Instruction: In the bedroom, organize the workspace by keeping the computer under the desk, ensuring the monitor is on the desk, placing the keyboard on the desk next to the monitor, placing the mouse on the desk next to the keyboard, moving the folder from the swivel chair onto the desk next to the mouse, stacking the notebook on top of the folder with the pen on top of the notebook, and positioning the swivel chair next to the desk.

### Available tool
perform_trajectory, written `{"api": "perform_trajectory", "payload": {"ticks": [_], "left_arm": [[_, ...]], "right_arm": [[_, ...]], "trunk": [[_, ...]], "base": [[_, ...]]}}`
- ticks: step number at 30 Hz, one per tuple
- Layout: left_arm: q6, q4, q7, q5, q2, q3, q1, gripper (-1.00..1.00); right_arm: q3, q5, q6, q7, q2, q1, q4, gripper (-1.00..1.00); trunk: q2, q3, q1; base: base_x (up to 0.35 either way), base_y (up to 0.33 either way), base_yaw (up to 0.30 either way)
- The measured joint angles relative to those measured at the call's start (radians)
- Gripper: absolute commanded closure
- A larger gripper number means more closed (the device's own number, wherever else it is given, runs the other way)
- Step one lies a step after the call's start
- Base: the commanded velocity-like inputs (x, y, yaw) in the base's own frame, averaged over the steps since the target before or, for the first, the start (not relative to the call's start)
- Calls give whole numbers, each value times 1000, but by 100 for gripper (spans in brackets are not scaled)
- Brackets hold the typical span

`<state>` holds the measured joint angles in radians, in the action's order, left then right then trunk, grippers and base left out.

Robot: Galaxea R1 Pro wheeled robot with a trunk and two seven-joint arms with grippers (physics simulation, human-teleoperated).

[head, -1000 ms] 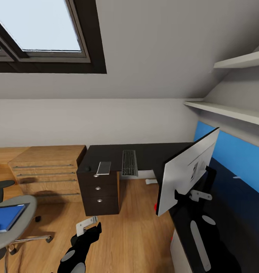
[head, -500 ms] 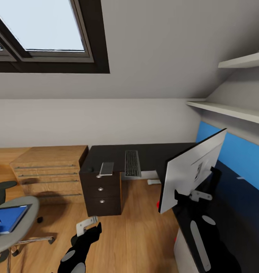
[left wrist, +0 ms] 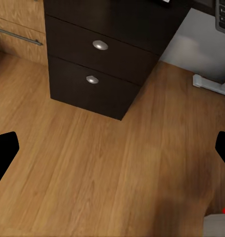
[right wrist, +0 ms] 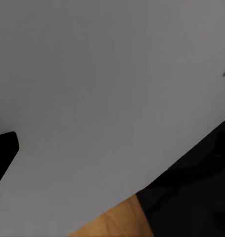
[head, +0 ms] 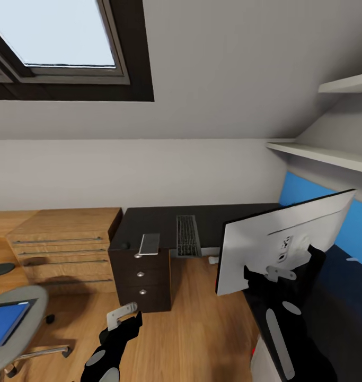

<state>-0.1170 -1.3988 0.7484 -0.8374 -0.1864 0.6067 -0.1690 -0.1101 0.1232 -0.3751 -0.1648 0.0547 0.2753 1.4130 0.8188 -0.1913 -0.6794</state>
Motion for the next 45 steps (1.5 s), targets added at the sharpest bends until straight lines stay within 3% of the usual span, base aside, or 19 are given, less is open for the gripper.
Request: {"api": "perform_trajectory", "payload": {"ticks": [20, 24, 25, 28, 32, 45], "left_arm": [[0, -6, 2, 2, 3, 0, 0, -100], [0, -6, 2, 2, 9, 0, 0, -100], [-2, -6, 1, 2, 16, 2, 0, -100], [-2, -6, 1, 2, 20, 1, 0, -100], [0, -4, 6, -1, 42, 8, -21, -100], [-10, 48, 9, 5, 66, 2, -24, -100]], "right_arm": [[1, 0, 0, 2, 0, 0, 0, -100], [0, 0, 2, 2, 0, 0, 1, -100], [1, -2, 45, 1, -1, 0, 0, -100], [1, -2, 71, 0, -1, 0, 0, -100], [18, -4, 68, 7, 20, -9, -15, -100], [21, -4, 72, 7, 19, -9, -15, -100]], "trunk": [[0, 9, 0], [14, 3, -8], [21, 0, -12], [42, -10, -23], [42, -10, -23], [42, -10, -23]], "base": [[8, 0, -76], [0, 0, 0], [0, 0, 0], [0, 0, 0], [0, 0, 0], [0, 0, 0]]}}
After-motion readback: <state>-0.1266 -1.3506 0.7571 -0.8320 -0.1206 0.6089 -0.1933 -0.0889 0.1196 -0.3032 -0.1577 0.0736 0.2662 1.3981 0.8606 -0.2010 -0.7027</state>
